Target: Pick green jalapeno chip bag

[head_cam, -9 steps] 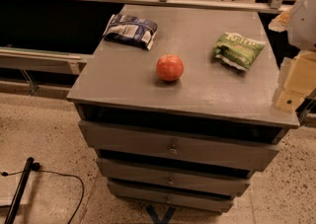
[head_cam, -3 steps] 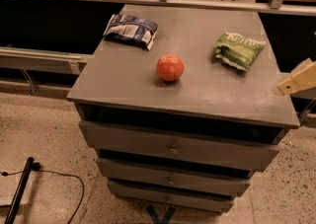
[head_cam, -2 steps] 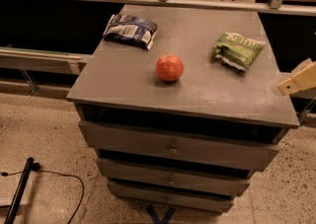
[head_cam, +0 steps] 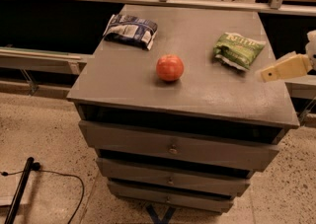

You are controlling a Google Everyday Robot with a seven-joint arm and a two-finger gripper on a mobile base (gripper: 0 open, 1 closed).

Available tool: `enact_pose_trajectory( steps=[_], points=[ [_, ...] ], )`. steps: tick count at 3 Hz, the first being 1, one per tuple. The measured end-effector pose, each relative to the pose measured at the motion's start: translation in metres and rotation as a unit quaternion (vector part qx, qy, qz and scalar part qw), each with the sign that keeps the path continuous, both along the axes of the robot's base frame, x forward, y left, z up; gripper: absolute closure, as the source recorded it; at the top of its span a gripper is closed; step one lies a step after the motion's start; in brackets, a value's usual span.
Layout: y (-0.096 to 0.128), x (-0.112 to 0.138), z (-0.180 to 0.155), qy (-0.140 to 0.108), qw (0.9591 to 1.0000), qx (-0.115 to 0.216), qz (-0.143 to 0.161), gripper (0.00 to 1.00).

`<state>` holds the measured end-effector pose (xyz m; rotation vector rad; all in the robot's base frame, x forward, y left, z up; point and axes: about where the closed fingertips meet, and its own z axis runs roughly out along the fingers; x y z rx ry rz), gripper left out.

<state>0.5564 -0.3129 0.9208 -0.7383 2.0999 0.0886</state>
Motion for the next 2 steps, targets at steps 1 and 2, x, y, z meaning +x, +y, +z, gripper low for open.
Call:
enact_pose_trajectory(
  steps=[1, 2],
  points=[
    [-0.001, 0.023, -0.002, -0.023, 0.9985, 0.038, -0.03, 0.0],
    [0.0, 0.048, -0.027, -0.01, 0.9965, 0.065, -0.051, 0.0]
  ],
)
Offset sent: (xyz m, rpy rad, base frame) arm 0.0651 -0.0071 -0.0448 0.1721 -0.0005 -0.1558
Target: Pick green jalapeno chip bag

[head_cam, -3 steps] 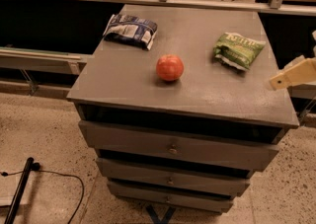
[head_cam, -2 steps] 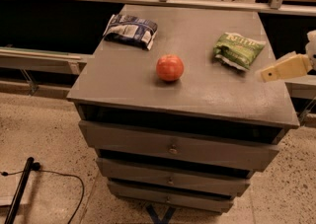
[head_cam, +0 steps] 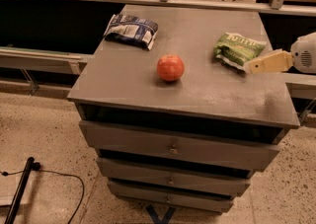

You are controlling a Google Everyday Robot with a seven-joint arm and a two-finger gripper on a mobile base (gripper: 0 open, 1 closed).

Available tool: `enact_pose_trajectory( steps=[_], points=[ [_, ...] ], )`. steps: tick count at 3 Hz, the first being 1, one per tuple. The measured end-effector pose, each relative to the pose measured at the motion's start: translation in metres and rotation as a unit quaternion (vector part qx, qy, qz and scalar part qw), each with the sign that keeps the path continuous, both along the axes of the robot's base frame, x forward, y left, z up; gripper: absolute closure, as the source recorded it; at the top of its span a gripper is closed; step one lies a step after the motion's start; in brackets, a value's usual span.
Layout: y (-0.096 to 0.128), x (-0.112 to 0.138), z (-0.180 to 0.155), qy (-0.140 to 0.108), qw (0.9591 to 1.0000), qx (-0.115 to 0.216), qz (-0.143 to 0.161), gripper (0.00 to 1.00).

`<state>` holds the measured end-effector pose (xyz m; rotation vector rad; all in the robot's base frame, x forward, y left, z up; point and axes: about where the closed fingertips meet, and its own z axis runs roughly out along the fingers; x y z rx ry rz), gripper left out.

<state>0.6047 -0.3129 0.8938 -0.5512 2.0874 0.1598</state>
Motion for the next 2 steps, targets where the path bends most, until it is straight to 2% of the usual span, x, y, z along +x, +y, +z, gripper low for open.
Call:
enact_pose_trajectory(
  steps=[1, 2],
  points=[
    [0.009, 0.017, -0.023, 0.017, 0.9997, 0.013, 0.007, 0.0],
    [0.021, 0.033, -0.033, 0.02, 0.9992, 0.02, 0.027, 0.0]
  ],
)
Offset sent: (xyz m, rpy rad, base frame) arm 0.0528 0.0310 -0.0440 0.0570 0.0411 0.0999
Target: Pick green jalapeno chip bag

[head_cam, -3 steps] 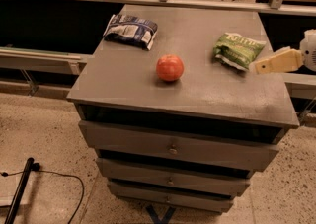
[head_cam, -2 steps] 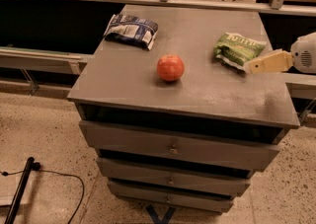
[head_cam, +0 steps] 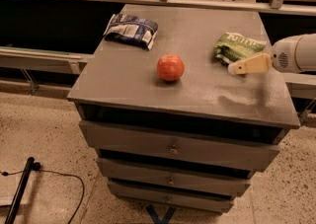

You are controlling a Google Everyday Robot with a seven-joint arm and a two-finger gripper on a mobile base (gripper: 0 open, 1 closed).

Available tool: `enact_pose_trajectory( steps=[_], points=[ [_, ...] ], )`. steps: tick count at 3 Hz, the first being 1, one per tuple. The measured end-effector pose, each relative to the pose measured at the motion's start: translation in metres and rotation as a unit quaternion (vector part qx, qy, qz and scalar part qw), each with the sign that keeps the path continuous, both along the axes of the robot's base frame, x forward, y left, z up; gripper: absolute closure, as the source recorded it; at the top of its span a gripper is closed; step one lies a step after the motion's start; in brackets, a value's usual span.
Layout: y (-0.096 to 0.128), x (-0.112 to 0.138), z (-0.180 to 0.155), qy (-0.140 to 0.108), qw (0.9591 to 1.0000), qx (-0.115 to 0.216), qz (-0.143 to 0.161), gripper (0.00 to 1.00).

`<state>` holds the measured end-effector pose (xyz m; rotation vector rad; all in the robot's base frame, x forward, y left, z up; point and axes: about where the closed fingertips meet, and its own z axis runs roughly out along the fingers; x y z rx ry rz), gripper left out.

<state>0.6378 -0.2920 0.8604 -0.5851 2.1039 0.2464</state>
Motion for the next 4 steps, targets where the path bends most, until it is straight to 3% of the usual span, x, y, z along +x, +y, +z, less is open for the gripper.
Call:
enact_pose_trajectory(
  steps=[1, 2, 3, 4],
  points=[
    [0.008, 0.012, -0.009, 0.001, 0.9999, 0.003, 0.009, 0.0],
    [0.008, 0.024, -0.019, 0.006, 0.9999, 0.001, 0.011, 0.15],
    [0.01, 0.032, -0.027, 0.009, 0.9998, 0.001, 0.016, 0.45],
    [0.01, 0.035, -0.03, 0.009, 0.9998, -0.002, 0.02, 0.68]
  ],
)
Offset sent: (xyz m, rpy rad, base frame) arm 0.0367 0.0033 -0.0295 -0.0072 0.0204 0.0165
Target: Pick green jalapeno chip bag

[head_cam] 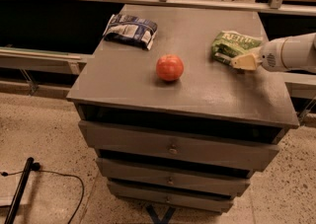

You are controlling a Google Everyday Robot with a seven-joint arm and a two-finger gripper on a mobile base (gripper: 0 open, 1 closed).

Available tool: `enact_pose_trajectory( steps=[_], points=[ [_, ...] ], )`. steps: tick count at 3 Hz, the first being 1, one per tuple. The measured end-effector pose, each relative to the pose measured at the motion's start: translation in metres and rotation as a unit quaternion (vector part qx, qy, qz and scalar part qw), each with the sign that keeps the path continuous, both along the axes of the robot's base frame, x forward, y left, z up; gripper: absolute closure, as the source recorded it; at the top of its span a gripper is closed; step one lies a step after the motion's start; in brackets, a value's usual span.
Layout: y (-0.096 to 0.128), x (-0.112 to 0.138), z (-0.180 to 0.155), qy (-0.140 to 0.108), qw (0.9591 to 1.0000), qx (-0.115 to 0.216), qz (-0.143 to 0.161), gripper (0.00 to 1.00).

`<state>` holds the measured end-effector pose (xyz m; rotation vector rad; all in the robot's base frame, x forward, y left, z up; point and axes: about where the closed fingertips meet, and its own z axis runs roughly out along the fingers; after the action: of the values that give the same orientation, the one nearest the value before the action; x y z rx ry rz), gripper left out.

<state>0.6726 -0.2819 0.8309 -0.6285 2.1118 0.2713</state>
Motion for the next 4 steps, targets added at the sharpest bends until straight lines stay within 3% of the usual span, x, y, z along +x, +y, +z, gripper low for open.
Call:
enact_pose_trajectory(
  steps=[1, 2, 3, 4],
  points=[
    [0.004, 0.005, 0.019, -0.027, 0.9995, 0.013, 0.008, 0.91],
    [0.015, 0.007, 0.049, -0.062, 0.9964, 0.043, 0.039, 1.0],
    [0.027, 0.007, 0.087, -0.094, 0.9891, 0.07, 0.089, 1.0],
    [0.035, 0.001, 0.123, -0.11, 0.9805, 0.088, 0.137, 1.0]
  ],
)
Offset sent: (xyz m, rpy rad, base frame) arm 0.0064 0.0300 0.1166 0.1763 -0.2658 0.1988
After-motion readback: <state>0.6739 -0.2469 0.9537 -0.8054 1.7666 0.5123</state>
